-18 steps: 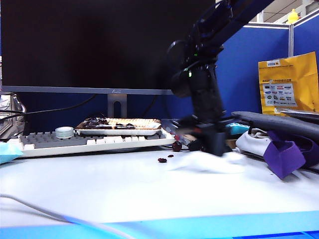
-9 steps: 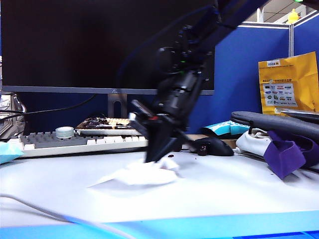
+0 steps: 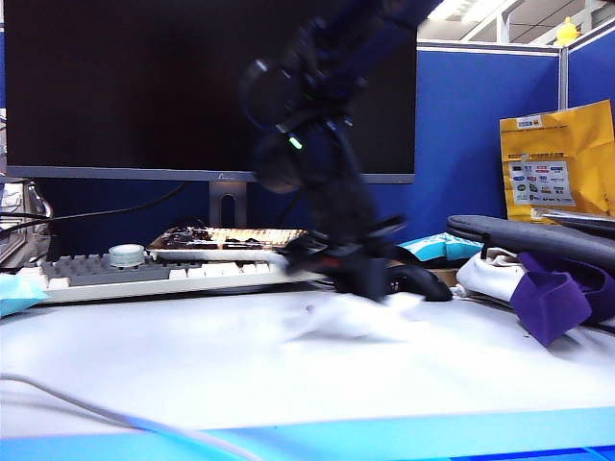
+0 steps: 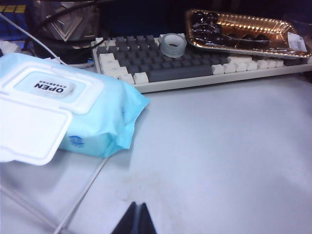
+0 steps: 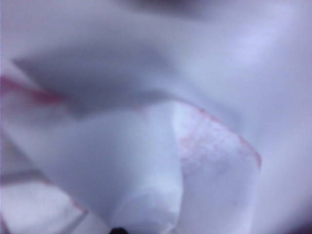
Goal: Use the wet wipes on the table to wipe the cherry juice off the table, then put the wipes back on the table.
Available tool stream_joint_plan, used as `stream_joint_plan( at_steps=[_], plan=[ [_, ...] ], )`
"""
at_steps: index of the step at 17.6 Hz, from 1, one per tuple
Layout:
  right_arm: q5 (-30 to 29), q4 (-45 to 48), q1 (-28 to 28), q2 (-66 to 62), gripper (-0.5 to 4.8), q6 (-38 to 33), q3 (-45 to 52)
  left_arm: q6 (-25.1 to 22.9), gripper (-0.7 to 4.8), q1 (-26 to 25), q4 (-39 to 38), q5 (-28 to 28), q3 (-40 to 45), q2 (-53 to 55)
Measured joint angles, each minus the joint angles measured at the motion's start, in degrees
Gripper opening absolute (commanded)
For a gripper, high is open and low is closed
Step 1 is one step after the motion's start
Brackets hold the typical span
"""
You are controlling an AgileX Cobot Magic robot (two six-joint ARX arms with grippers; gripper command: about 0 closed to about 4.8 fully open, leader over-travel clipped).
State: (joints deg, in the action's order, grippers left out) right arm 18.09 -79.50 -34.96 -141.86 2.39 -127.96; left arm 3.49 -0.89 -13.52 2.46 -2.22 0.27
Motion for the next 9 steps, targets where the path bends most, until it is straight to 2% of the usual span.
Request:
stream_joint_plan(
  at_steps=[2,3,4,5,6,7,8,9],
  plan=[
    [-2.2,0.0,0.6,0.0,-0.06,0.3,0.0,0.0,-0.04,0.0,0.0,0.0,0.0,0.0],
    [-8.3,-0.3,0.6,0.3,-0.06,0.9,-0.2,0.0,-0.04,0.0,0.0,0.0,0.0,0.0],
    [-21.3,-0.5,0.5,0.6,-0.06,2.2,-0.3,0.0,-0.04,0.0,0.0,0.0,0.0,0.0],
    [-36.8,0.2,-0.5,0.2,-0.06,3.8,0.4,0.0,-0.04,0.0,0.0,0.0,0.0,0.0],
    [-47.2,0.3,-2.6,-0.8,-0.06,5.4,1.4,0.0,-0.04,0.0,0.0,0.0,0.0,0.0],
    [-51.6,0.3,-4.2,-1.3,-0.06,6.2,2.0,0.0,-0.04,0.0,0.0,0.0,0.0,0.0],
    [-51.7,0.2,-5.4,-1.5,-0.06,6.3,2.0,0.0,-0.04,0.0,0.0,0.0,0.0,0.0],
    [-45.4,0.1,-6.3,-1.0,-0.06,5.8,1.8,0.0,-0.04,0.0,0.0,0.0,0.0,0.0]
  ],
)
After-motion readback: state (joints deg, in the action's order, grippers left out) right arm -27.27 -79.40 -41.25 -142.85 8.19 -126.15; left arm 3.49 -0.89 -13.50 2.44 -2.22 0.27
